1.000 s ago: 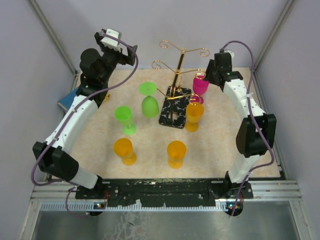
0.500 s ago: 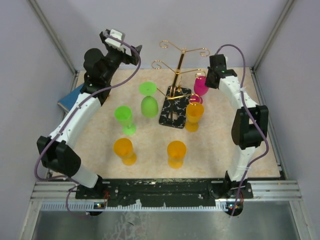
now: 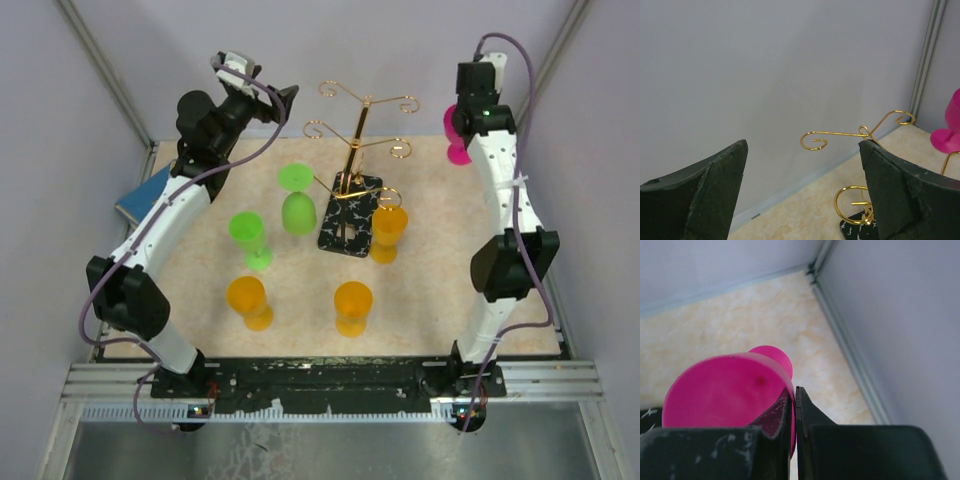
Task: Place the wine glass upside down on the wine glass rack
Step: Pick up the wine glass at the center of the board, then turn the wine glass upside down at the wine rack.
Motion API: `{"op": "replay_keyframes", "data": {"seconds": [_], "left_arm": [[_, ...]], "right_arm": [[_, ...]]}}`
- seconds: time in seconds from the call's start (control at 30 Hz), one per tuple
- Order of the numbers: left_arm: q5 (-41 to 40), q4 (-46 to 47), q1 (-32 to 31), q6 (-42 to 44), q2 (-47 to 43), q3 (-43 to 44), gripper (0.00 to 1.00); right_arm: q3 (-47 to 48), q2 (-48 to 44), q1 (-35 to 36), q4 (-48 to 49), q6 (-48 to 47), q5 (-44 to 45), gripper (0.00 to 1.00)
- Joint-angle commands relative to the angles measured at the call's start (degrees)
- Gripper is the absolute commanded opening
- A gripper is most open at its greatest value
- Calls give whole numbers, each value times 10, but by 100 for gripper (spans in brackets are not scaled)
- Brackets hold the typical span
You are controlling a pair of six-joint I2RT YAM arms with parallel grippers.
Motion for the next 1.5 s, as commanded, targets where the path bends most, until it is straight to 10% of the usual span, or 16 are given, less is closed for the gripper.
{"op": "replay_keyframes", "data": {"seconds": [0.0, 0.73, 1.47], "left_arm": [[-11, 7, 2, -41, 9, 30, 99], [-103, -148, 2, -478, 25, 166, 99], [-72, -79, 7, -781, -64, -22, 96]], "right_arm": [[92, -61, -4, 44, -102, 87, 0], [-293, -199, 151, 883, -183, -343, 0], [-353, -139, 287, 1045, -235, -407, 0]]}}
